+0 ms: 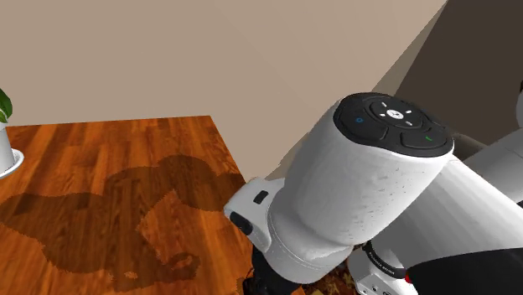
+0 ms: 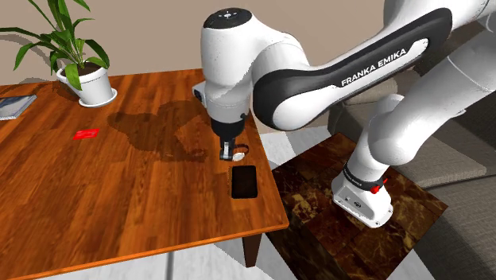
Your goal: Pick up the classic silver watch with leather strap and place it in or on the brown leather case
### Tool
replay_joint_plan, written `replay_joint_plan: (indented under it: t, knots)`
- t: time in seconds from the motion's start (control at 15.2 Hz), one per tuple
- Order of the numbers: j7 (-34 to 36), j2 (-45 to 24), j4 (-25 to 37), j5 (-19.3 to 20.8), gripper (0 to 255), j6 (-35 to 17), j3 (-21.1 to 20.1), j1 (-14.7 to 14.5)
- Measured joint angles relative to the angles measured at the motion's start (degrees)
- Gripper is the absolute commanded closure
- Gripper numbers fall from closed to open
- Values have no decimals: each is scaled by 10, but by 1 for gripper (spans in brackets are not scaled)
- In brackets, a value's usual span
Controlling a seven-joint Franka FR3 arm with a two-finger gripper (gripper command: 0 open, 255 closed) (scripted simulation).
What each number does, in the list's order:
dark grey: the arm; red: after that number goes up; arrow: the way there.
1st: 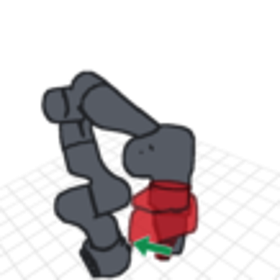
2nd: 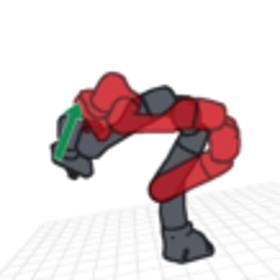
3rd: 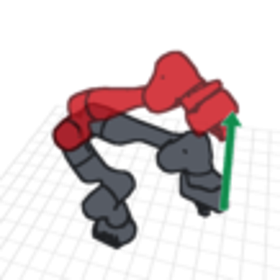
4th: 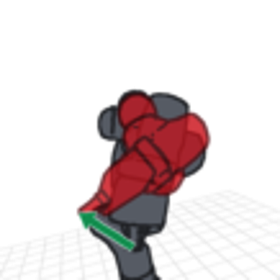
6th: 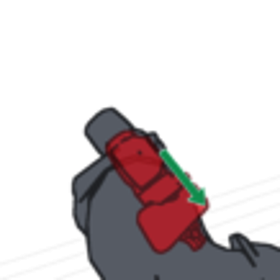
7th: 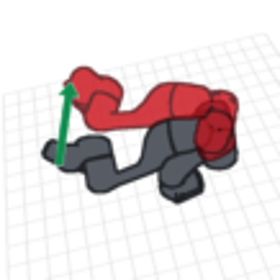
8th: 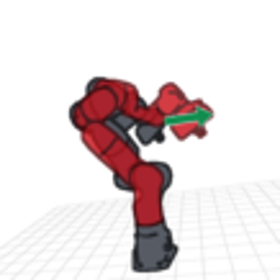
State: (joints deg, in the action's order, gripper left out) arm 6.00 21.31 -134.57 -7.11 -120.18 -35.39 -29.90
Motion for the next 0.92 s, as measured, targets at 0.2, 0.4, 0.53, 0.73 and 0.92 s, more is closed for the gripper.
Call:
replay_joint_plan:
  t: [0.2,0.4,0.53,0.73,0.92]
  knots:
    - [8,20,-24,-14,255,-6,-5,-13]
    - [15,12,-39,-14,255,-27,-14,-14]
    - [18,5,-50,-12,255,-45,-18,-12]
    - [25,-9,-63,-7,255,-71,-26,-9]
    - [32,-23,-75,-2,255,-96,-34,-5]
